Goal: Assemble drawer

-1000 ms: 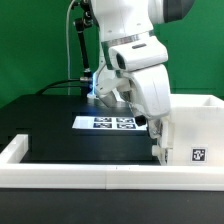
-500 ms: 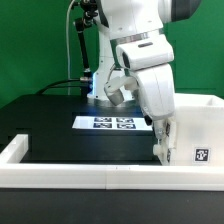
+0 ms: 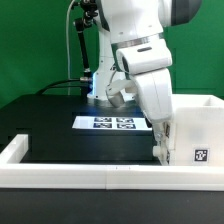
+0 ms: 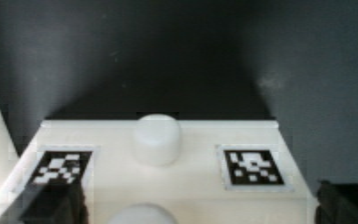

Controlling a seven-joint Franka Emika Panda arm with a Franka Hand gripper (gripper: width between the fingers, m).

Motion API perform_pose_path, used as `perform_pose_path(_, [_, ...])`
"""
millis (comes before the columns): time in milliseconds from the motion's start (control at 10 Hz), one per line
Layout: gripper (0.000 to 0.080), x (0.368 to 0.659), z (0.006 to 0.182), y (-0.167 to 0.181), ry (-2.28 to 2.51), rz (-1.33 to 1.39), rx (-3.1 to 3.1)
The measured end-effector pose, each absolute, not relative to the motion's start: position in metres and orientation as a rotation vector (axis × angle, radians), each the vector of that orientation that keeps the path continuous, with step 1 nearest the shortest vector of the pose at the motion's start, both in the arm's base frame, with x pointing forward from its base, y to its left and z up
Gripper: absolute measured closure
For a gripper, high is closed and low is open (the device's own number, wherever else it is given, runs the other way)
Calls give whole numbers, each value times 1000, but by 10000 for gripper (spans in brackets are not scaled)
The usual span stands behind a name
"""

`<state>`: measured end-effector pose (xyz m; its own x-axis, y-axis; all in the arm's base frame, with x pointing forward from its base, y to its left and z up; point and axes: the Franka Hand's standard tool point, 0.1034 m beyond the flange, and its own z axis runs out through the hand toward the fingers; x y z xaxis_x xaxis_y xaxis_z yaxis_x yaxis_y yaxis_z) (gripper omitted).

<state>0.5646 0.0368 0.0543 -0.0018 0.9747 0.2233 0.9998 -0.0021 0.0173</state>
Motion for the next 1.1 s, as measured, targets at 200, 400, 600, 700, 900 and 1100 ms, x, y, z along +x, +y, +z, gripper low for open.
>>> perform_pose_path(200, [151,566,55,34,-2111,-249,-2123])
perform_pose_path(400, [151,561,52,5,-2138,-216,-2076])
perform_pose_path(600, [151,563,55,-39,-2132,-192,-2075])
perform_pose_path(700, [151,564,58,-47,-2130,-193,-2090])
perform_pose_path(900, [151,564,56,-46,-2129,-192,-2089])
perform_pose_path(1100, [151,563,56,-46,-2128,-191,-2088])
